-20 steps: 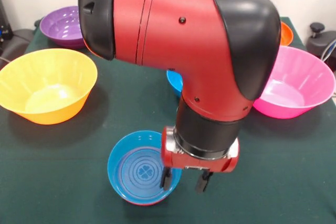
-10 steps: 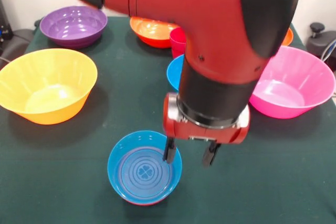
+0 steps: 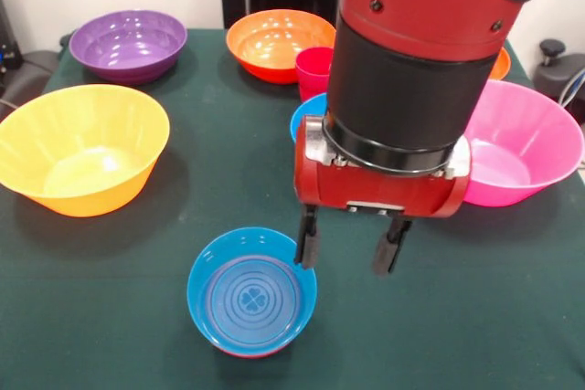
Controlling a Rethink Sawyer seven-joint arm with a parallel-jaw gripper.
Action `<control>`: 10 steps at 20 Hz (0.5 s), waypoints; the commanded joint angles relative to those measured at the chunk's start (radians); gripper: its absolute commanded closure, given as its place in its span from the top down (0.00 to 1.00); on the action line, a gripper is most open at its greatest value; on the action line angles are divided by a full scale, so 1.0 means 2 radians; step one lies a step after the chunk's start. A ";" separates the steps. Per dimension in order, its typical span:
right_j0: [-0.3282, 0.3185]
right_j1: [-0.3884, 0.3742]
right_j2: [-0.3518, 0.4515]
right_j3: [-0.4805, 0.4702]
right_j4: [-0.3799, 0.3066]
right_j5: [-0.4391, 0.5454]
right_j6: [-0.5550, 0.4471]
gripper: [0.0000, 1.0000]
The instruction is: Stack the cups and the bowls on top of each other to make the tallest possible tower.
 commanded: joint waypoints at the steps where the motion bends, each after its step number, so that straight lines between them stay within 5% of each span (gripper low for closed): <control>1: -0.014 0.038 -0.024 -0.003 0.036 -0.031 -0.132 1.00; 10: -0.029 0.074 -0.106 -0.012 0.125 -0.089 -0.168 1.00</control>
